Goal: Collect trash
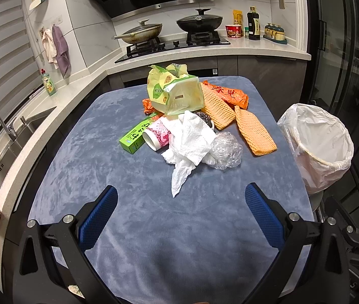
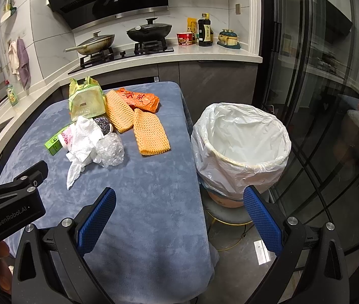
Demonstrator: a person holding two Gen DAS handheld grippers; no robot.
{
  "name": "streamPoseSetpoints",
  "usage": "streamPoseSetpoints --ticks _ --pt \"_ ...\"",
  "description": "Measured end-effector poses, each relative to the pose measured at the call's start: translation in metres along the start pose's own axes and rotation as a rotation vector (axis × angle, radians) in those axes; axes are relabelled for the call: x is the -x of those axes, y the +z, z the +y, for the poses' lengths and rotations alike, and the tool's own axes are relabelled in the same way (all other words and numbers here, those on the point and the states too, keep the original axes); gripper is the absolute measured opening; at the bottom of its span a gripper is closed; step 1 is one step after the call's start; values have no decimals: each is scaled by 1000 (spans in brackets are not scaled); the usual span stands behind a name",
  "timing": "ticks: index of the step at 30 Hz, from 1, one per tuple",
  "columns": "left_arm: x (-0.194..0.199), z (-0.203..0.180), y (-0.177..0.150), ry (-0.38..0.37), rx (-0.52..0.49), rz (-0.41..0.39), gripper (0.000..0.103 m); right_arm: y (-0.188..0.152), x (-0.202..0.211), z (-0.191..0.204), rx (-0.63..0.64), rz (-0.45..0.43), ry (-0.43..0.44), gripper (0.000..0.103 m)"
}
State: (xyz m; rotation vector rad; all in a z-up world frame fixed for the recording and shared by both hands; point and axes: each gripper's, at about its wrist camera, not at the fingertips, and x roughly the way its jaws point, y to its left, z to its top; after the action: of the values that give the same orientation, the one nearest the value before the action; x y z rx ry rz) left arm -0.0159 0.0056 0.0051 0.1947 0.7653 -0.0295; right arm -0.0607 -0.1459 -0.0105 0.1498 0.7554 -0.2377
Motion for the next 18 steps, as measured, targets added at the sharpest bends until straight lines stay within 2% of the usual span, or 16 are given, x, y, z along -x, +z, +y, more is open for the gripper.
streamPoseSetpoints --ticks 18 --pt "0 4 2 3 23 8 96 2 -1 0 1 2 -1 97"
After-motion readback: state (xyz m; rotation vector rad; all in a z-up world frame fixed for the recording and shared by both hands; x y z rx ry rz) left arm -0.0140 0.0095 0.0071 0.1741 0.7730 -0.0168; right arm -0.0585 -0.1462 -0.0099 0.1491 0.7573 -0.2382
